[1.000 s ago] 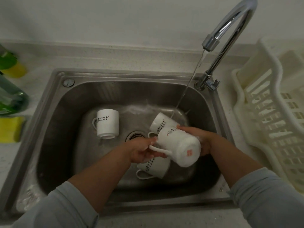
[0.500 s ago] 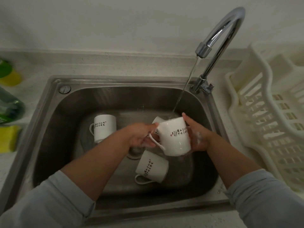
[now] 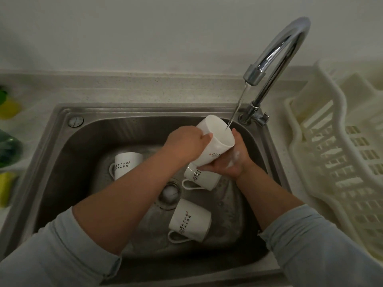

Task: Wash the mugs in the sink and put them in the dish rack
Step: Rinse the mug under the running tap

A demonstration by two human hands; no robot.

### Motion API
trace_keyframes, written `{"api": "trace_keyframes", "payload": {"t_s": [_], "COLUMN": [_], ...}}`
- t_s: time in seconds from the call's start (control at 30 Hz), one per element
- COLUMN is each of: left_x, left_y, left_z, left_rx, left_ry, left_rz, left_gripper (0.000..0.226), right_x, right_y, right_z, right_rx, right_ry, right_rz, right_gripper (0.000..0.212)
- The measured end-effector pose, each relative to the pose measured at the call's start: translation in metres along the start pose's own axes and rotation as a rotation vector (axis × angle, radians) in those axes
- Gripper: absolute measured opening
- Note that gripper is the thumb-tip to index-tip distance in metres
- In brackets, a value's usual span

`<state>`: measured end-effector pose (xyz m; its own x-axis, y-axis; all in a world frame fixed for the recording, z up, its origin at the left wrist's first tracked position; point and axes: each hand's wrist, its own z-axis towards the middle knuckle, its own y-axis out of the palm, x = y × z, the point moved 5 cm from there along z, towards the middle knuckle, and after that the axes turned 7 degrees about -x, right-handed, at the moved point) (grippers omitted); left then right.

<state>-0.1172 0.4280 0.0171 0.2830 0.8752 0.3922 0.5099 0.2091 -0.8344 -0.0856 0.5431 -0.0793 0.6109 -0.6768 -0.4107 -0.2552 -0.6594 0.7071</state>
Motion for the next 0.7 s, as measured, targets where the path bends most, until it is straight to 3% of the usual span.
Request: {"api": "trace_keyframes", "payload": {"t_s": [0.13,0.23,0.4,0.47,0.53,0.57,0.7], "left_x": [0.000,-0.008,-0.024,-0.028,-0.028,-0.026,-0.013], "left_y": [-0.003,0.002,0.024,0.034,0.042,0.046,0.062], "left_z": [-0.004,-0.006,0.002,0.007,0.011,0.012,0.014], "left_rx": [0.085,0.052,0.021,0.055,0.090,0.090,-0.044], "left_ry": [0.090,0.125,0.160,0.199,0.263,0.286,0.272], "left_rz": [0.003,-0.062,-0.254,-0.320,-0.425,-0.496,-0.893], "left_gripper": [0.046,0.043,0.037,0.035,0.032,0.031,0.024], "right_x": [-0.005,-0.016,-0.039,-0.047,-0.056,-0.058,-0.061], "right_y": [0.008,0.003,0.009,0.006,0.000,-0.002,-0.006], "right_z": [0.002,0.002,-0.012,-0.016,-0.021,-0.026,-0.048], "right_rx": [-0.124,-0.083,-0.076,-0.043,0.019,0.067,0.286], "right_ry": [-0.160,-0.298,-0.420,-0.497,-0.582,-0.617,-0.633], "right_rz": [0.102,0.137,-0.007,-0.074,-0.135,-0.177,-0.308], "right_gripper": [0.069,0.069,0.046,0.046,0.066,0.066,0.036]}}
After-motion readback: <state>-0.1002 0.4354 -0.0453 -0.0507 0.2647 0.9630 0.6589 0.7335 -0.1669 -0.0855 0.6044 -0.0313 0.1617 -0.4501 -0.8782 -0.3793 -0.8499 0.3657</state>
